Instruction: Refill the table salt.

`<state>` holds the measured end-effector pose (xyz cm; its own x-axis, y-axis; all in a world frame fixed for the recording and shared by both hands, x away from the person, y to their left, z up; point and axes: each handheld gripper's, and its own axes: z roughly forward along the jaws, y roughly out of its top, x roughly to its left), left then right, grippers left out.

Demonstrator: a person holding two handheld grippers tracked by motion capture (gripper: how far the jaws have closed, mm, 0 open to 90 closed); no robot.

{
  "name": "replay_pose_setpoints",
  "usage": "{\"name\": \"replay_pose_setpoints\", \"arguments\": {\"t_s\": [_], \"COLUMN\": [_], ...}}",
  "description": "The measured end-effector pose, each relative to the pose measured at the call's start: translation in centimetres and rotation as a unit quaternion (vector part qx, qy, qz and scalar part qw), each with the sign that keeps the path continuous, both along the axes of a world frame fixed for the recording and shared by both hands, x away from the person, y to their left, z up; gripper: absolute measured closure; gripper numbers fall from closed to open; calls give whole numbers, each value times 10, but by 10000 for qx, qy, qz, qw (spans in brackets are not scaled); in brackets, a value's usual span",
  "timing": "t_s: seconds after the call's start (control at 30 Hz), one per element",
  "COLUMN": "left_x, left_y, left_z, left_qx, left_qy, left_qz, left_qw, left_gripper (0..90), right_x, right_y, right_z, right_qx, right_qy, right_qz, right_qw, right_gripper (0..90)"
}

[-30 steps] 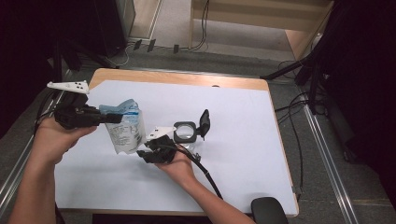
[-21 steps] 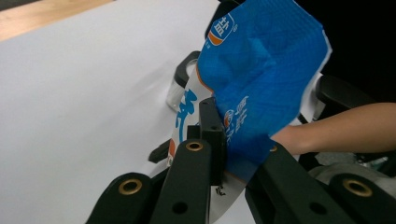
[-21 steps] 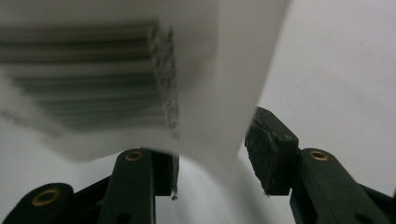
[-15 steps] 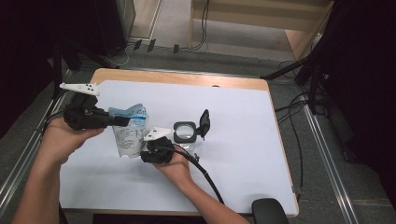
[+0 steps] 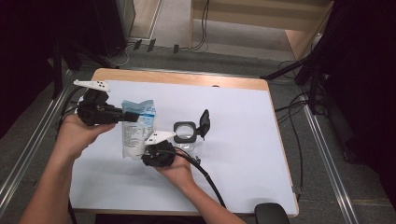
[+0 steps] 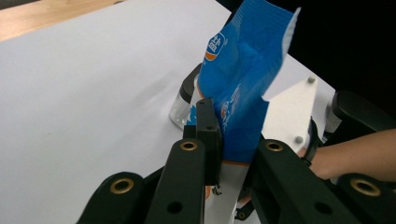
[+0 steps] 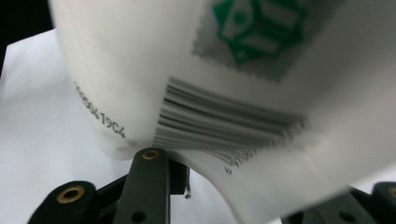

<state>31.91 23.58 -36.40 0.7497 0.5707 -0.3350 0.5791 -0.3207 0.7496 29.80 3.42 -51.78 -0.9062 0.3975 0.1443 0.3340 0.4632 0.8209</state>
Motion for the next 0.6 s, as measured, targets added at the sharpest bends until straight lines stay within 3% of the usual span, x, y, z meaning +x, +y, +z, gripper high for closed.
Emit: {"name": "replay_pose_setpoints", "arguments": {"t_s": [0.17,0.27,0.33,0.4,0.47,0.6], "left_x": [6,11,12,12,13,13], "left_y": [-5,-8,-9,-10,-13,-15], "left_z": [-4,-7,-7,-7,-7,-7], "left_qx": [18,158,155,137,131,-41], "left_qy": [14,109,136,146,102,12], "left_qz": [4,88,81,66,61,11], "left_qw": [10000,9998,9998,9998,9998,10000], "left_gripper": [871,891,893,893,890,857], "right_x": [0,1,-2,-3,-5,-2], "right_y": [-3,-4,-2,-1,-2,-4], "right_z": [-2,-4,-4,-4,-2,-3], "right_qx": [-5,47,17,10,15,155], "right_qy": [109,240,73,6,-106,80], "right_qz": [-21,-38,-56,-65,-58,-115], "right_qw": [9999,9997,10000,10000,9999,9998], "right_gripper": [696,625,566,563,591,694]}}
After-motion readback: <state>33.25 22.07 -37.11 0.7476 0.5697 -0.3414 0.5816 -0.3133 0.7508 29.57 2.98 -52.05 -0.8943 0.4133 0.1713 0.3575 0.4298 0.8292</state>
